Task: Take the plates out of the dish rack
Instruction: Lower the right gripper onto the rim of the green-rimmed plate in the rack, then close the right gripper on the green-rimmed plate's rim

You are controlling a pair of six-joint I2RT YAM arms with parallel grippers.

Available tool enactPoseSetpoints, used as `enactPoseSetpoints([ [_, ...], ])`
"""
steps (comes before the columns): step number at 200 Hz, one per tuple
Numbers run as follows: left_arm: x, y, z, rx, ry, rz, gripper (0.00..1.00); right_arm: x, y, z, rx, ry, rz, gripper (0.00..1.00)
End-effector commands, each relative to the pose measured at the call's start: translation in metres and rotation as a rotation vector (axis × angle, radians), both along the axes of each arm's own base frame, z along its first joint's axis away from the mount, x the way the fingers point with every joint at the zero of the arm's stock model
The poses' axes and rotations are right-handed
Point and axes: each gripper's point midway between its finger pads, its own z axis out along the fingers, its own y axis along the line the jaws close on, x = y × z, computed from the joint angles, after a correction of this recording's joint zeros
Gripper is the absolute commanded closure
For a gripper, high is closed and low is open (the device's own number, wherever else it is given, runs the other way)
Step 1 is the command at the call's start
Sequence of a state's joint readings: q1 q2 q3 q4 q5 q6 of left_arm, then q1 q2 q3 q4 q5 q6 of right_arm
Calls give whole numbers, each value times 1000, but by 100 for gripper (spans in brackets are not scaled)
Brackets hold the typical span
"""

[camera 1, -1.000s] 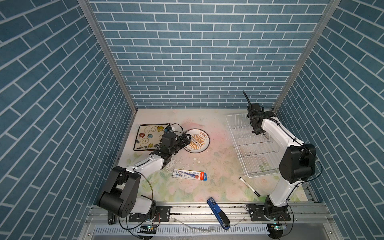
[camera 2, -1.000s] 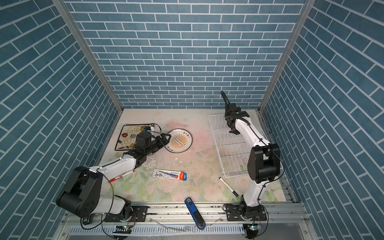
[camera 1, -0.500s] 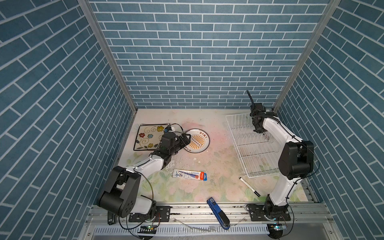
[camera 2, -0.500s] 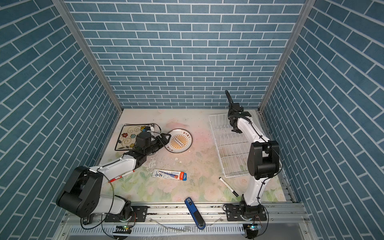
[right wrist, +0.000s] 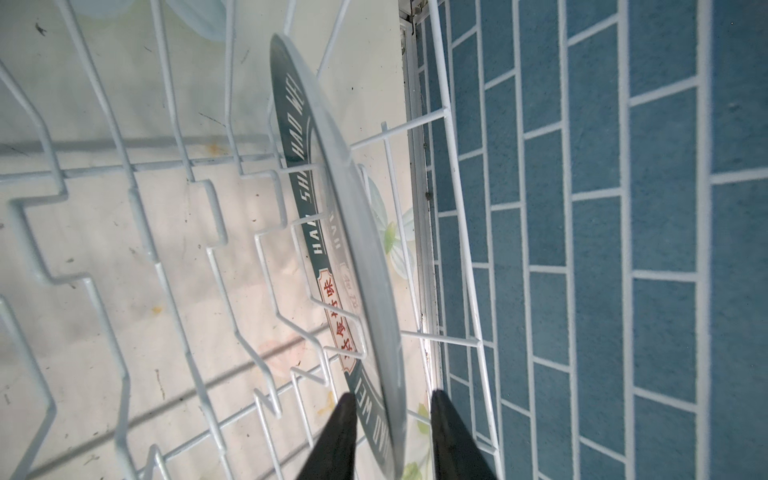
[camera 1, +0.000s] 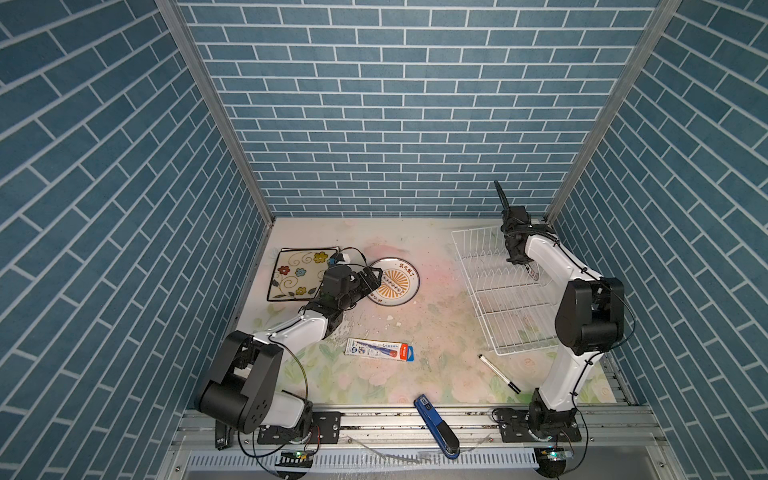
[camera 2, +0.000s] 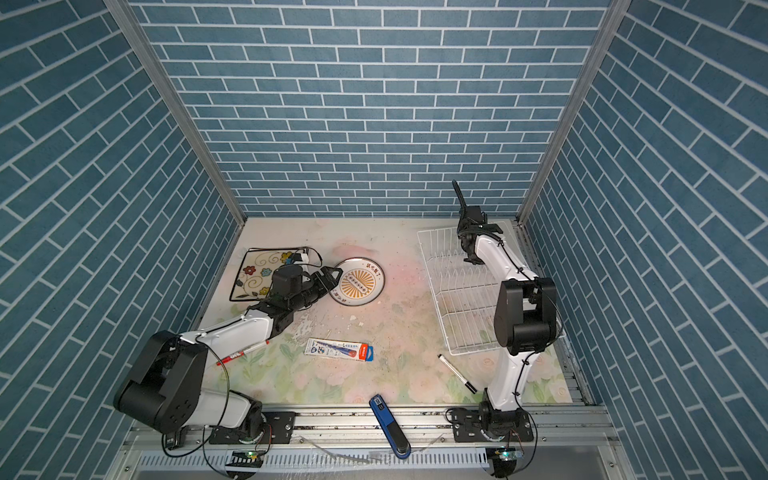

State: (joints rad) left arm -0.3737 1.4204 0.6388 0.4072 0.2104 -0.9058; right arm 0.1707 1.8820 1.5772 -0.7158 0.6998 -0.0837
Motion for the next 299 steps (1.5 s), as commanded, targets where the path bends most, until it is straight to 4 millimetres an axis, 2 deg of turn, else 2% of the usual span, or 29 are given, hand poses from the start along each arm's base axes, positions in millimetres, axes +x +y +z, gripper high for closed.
enactPoseSetpoints([
  [1, -3, -2, -5, -2, 1, -12, 14, 1, -1, -9, -19, 33, 19, 71],
  [157, -5, -2, -6, -1, 5, -14, 15, 2, -8, -17, -75, 50, 8, 85],
  [299, -6, -2, -6, 3, -1, -23, 15, 2, -14, -2, -122, 37, -16, 97],
])
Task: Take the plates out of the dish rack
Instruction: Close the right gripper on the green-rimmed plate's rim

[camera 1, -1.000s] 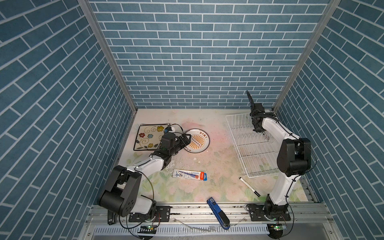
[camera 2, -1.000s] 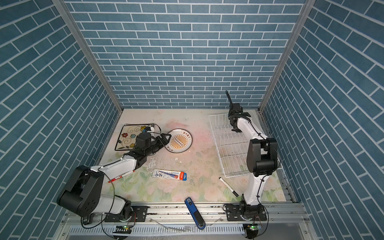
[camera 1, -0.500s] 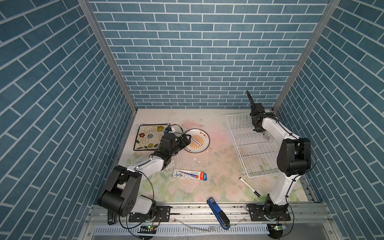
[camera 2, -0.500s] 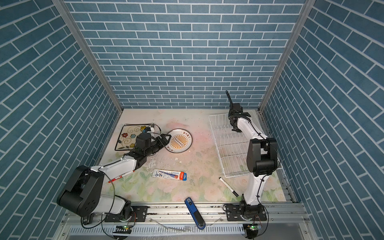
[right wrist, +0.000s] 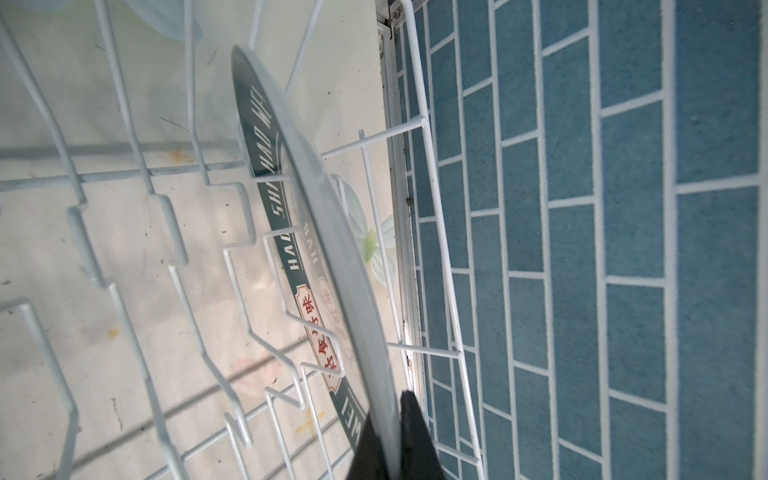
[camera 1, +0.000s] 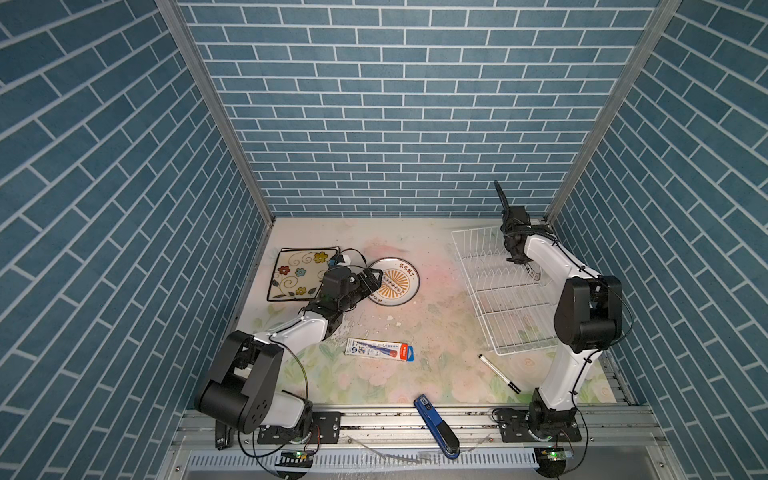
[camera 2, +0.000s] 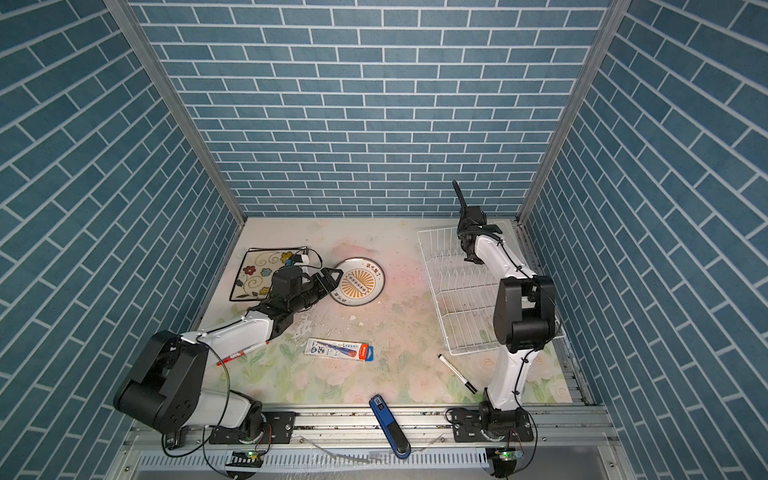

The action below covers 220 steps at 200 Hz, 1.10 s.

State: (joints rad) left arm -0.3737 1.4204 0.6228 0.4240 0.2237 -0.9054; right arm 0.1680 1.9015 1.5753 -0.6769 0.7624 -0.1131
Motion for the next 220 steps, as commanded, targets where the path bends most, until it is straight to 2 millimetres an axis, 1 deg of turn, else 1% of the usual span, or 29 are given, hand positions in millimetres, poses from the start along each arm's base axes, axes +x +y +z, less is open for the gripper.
enactPoseSetpoints([
  [1, -3, 0, -3, 9, -2, -11, 15, -3, -5, -2, -57, 45, -8, 97],
  [17, -4, -1, -3, 13, -5, -14, 15, -3, -7, -1, -71, 43, -12, 100],
  [81, -4, -1, -3, 15, -7, -15, 15, -3, -10, 3, -109, 43, -23, 100],
  [149, -3, -1, -3, 18, -4, -17, 15, -5, -9, 20, -117, 3, -28, 100],
  [185, -4, -2, -8, 15, 8, -23, 15, -7, -9, 28, -124, -15, -31, 100],
  [220, -3, -3, -7, 14, 7, -25, 15, -8, -5, 34, -132, -42, -26, 100],
])
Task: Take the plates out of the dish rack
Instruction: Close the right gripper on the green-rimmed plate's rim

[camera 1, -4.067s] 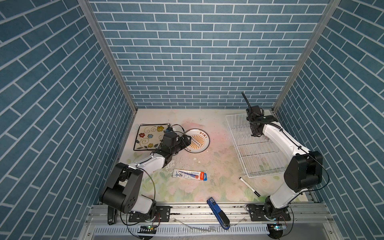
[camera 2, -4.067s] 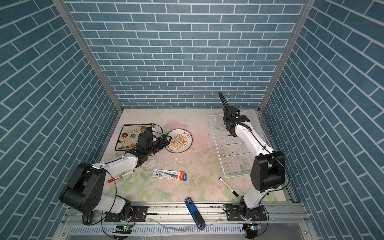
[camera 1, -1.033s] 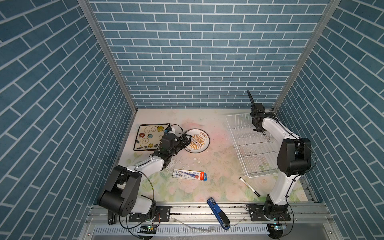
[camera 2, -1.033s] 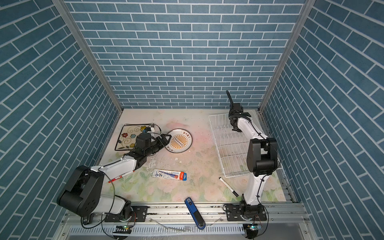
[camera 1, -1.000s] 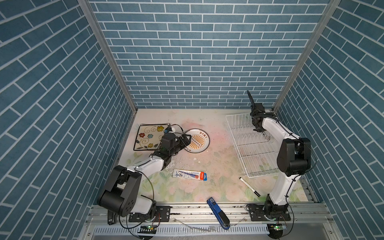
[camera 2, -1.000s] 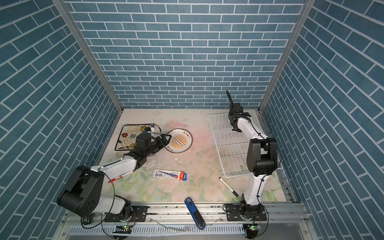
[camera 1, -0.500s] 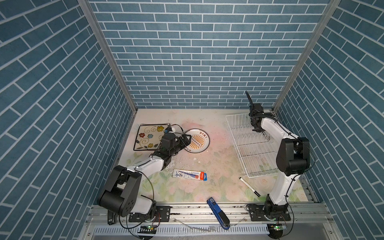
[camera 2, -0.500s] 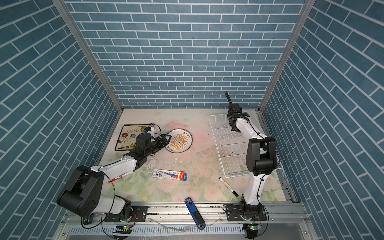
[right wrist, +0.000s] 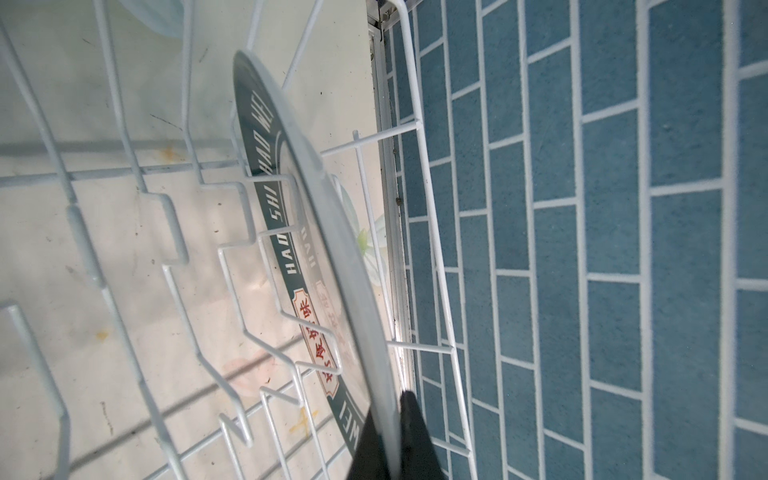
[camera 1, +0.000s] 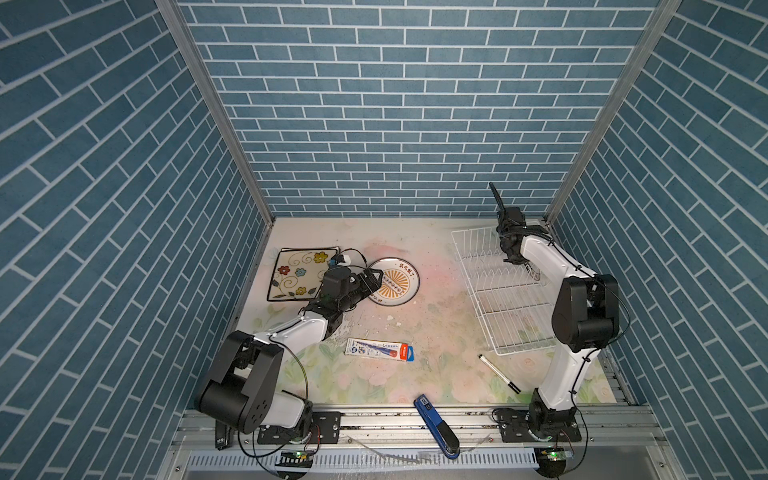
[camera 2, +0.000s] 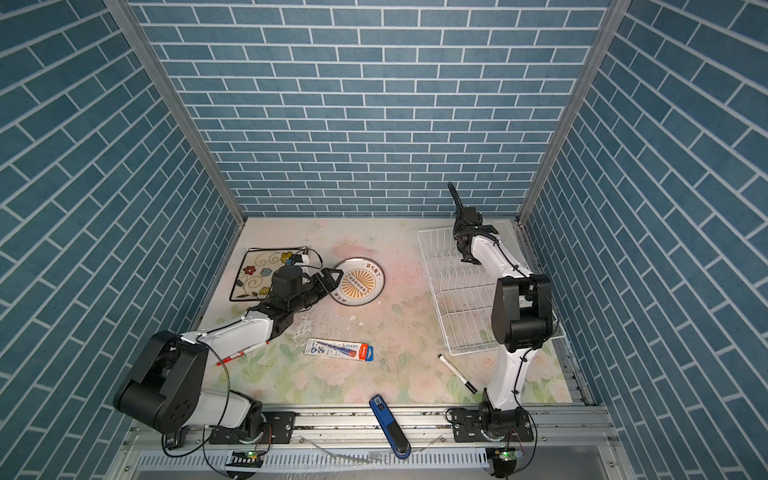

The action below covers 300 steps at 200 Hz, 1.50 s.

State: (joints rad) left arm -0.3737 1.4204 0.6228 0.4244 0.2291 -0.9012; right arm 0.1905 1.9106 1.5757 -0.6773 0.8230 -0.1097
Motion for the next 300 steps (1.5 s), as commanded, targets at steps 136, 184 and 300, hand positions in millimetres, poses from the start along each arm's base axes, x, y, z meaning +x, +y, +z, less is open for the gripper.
enactPoseSetpoints([
  [136, -3, -8, -2, 19, 8, -36, 15, -17, -11, 63, -114, -99, -28, 100],
  [184, -3, -8, 2, 17, 0, -35, 15, -22, -9, 79, -113, -134, -20, 100],
  [300, -12, -4, 10, 32, -12, -28, 15, -58, 23, 156, 6, -409, 90, 100],
])
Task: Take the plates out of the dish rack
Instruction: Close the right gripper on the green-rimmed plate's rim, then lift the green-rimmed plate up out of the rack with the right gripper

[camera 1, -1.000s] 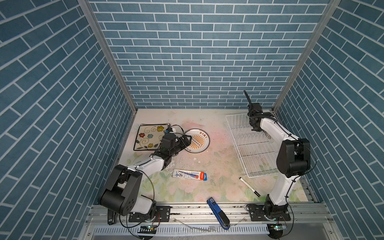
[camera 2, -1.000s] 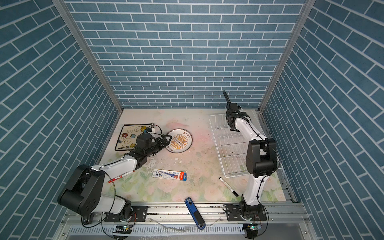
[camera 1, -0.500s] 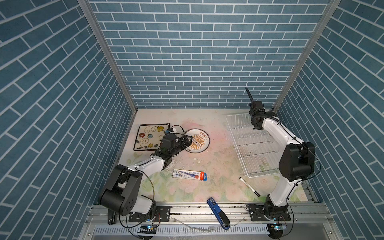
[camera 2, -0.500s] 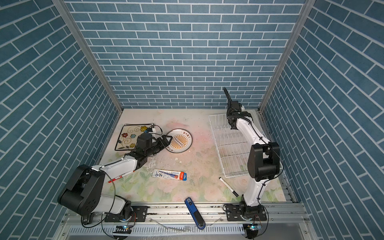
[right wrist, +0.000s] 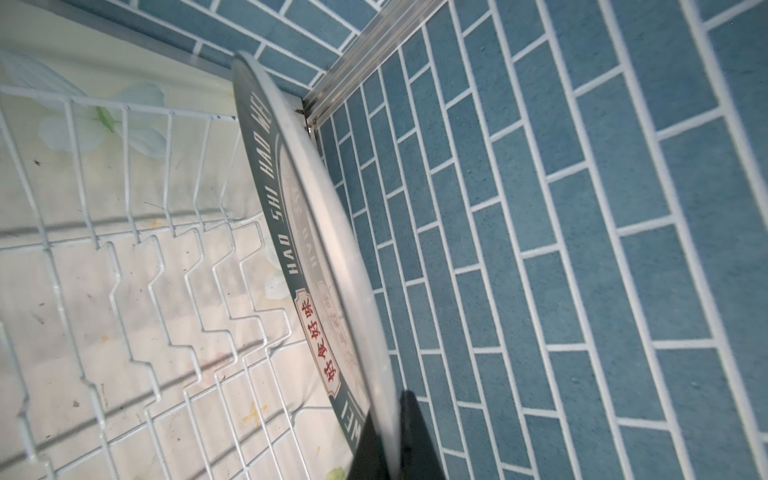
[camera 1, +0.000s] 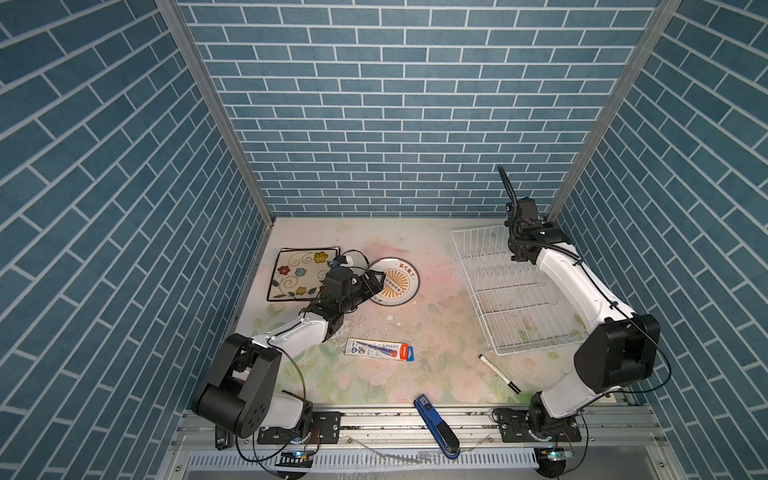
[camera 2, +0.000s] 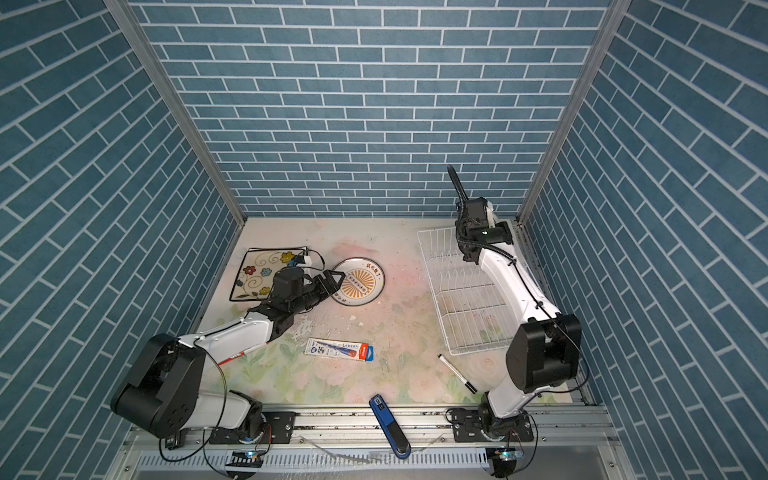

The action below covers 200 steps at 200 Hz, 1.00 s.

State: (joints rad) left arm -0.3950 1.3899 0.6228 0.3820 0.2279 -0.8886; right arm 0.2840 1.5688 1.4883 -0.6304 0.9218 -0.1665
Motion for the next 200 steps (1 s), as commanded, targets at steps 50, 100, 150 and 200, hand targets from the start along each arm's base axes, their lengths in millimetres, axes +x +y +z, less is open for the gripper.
enactPoseSetpoints([
  [50, -6, 5, 17, 35, -65, -4, 13, -44, 35, 44, 324, -202, 170, 100],
  [100, -4, -5, 28, -7, -119, -48, 13, -65, 89, 36, 735, -270, 352, 100],
  [150, 1, -16, 40, -41, -134, -89, 13, -82, 132, 43, 1077, -311, 483, 100],
  [200, 2, -17, 45, -64, -155, -87, 13, -88, 157, 24, 1317, -272, 474, 100],
])
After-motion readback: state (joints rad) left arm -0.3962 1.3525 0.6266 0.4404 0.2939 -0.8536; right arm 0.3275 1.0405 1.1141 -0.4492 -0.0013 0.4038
